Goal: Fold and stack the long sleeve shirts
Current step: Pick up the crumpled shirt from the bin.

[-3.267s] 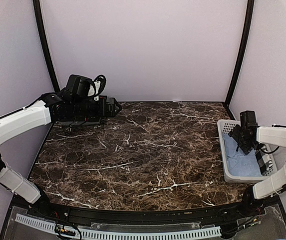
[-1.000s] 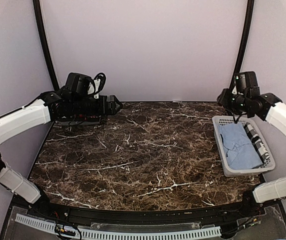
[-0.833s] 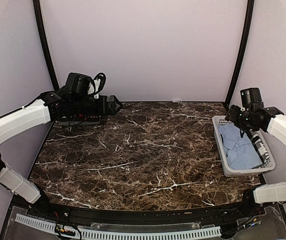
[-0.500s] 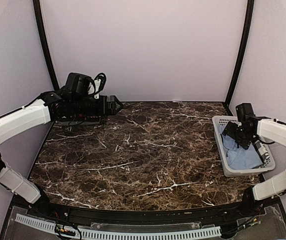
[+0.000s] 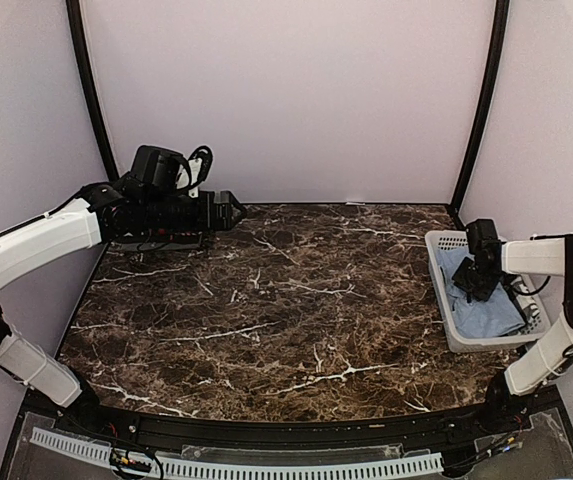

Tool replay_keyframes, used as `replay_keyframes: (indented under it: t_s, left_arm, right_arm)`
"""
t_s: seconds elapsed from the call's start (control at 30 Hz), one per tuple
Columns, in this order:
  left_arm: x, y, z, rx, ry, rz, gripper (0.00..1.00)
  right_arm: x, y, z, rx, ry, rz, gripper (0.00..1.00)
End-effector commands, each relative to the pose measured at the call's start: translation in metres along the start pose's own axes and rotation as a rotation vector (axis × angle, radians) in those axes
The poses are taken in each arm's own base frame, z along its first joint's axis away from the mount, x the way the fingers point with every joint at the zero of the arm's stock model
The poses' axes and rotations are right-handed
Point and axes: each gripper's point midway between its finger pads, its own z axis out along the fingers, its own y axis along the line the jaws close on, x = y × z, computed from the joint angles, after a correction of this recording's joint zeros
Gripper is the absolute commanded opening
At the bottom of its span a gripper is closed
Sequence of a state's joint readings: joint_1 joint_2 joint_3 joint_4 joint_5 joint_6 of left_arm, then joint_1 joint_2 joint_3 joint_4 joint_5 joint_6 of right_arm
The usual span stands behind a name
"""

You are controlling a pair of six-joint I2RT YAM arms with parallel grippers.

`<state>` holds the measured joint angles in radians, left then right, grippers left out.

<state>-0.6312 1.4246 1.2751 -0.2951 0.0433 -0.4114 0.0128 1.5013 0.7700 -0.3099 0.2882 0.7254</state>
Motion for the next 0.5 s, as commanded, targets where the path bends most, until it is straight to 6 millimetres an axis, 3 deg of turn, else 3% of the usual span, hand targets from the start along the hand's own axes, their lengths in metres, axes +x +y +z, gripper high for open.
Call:
replay_keyframes:
  t_s: [0.0, 0.1, 0.33, 0.47]
  left_arm:
    - [-0.005, -0.001, -0.009, -0.004, -0.009, 0.008, 0.99]
    - [-0.006, -0.001, -0.009, -0.001, -0.011, 0.007, 0.99]
    - [-0.006, -0.002, -0.008, 0.004, -0.011, 0.003, 0.99]
    - [-0.005, -0.002, -0.008, 0.005, -0.009, 0.003, 0.99]
  right_arm:
    - [-0.002, 0.002, -0.004, -0.028, -0.013, 0.010, 0.19]
    - [-0.012, 0.006, -0.015, -0.043, -0.040, 0.003, 0.01]
    - [-0.037, 0.017, -0.048, -0.110, -0.106, -0.001, 0.00]
    - [-0.037, 0.017, -0.054, -0.122, -0.104, -0.009, 0.00]
